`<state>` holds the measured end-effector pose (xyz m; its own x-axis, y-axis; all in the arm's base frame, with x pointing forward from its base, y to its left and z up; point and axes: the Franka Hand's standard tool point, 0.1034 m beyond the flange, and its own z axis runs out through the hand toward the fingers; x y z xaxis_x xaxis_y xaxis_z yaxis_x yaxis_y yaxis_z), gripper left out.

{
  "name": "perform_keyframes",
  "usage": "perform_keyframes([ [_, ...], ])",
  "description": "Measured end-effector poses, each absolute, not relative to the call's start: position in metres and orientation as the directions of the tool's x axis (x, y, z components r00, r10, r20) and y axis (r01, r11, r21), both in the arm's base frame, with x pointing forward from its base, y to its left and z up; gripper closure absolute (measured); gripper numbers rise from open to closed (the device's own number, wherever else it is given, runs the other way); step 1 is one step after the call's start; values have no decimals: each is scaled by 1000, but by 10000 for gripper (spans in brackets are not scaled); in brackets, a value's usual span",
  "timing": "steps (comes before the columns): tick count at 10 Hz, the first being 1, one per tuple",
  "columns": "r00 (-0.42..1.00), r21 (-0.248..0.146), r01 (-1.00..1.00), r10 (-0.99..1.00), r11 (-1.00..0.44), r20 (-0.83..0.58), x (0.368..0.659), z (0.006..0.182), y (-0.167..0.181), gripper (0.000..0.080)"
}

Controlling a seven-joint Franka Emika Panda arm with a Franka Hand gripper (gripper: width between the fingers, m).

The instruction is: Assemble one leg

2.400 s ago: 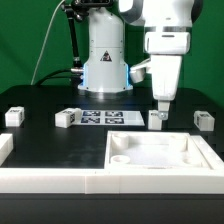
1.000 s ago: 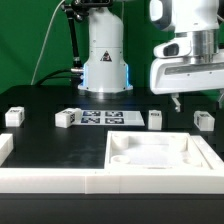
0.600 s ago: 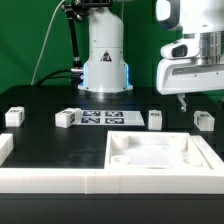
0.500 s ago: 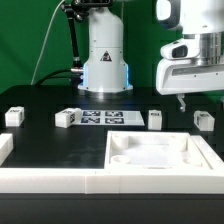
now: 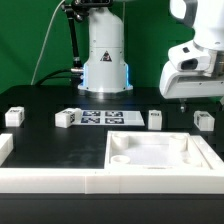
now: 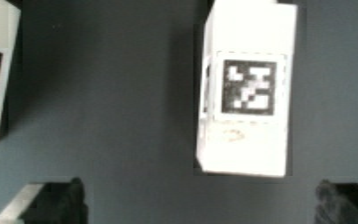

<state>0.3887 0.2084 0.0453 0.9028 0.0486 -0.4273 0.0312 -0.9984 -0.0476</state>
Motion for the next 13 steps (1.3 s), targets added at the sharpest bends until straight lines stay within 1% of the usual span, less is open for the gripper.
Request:
perform_keyframes([
  [2,822,-47,12,37,-999,-568,387,38,214,150],
  [3,799,-46,10,36,-999,-600,389,35,215,150],
  [4,741,-37,16,37,-999,-671,383,36,213,150],
  [5,686,-31,18,35,-999,-727,384,32,216,150],
  [6,705,-31,10,30,-999,-709,390,26,221,150],
  [7,708,-32,12,31,-999,-705,386,24,223,150],
  [9,713,-31,10,29,-999,-700,382,15,224,150],
  [13,696,-13,6,13,-1000,-718,365,7,217,150],
])
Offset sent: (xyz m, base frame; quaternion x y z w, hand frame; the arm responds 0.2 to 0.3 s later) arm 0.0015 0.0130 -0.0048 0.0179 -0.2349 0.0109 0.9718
